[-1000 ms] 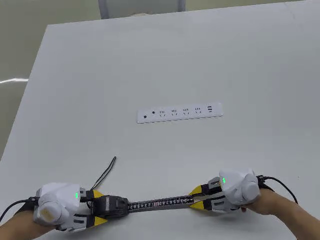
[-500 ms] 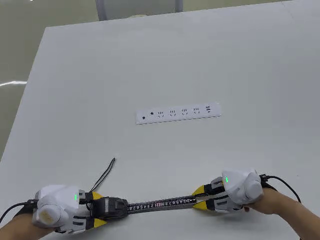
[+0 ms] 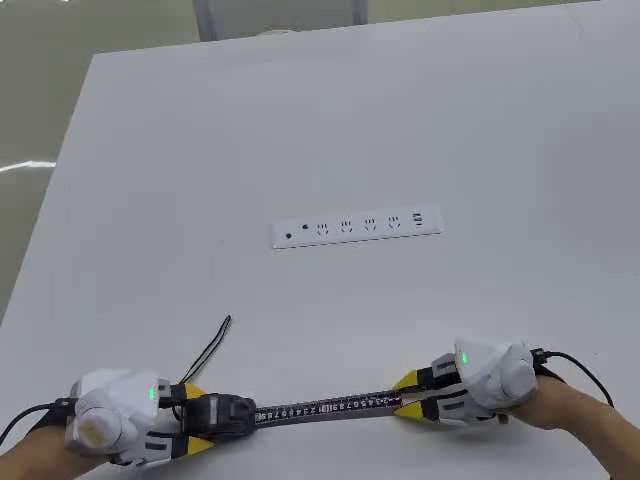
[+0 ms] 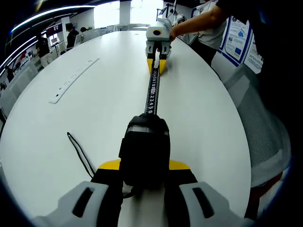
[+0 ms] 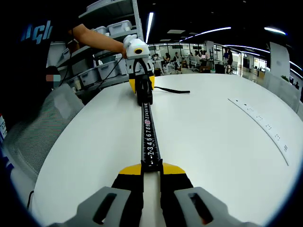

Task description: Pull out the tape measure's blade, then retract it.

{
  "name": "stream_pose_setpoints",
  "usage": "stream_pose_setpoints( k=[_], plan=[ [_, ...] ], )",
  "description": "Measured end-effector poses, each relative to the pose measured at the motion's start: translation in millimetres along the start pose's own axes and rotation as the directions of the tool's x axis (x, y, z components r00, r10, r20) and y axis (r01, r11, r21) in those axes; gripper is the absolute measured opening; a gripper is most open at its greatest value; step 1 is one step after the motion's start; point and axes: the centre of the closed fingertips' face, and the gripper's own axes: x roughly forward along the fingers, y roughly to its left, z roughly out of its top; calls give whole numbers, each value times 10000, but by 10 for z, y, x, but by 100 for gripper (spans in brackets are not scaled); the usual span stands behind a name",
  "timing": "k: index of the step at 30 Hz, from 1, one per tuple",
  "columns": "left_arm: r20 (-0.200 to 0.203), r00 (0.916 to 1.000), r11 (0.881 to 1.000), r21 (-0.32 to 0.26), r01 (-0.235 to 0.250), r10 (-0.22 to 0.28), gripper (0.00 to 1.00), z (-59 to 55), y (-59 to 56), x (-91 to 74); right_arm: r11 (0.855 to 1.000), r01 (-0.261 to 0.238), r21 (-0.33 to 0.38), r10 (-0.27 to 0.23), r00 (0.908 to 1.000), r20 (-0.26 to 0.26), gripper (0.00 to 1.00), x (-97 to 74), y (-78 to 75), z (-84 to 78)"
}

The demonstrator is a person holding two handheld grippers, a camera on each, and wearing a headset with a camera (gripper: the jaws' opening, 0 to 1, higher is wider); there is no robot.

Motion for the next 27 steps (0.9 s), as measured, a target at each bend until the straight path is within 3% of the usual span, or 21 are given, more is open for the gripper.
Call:
stream_pose_setpoints(
  k=[27],
  plan=[
    [-143,9999,10000,7,70,-70,29,-5,-2,-4,9997,103,209,-102,9999,-22,11,-187,-2,-107]
  ],
)
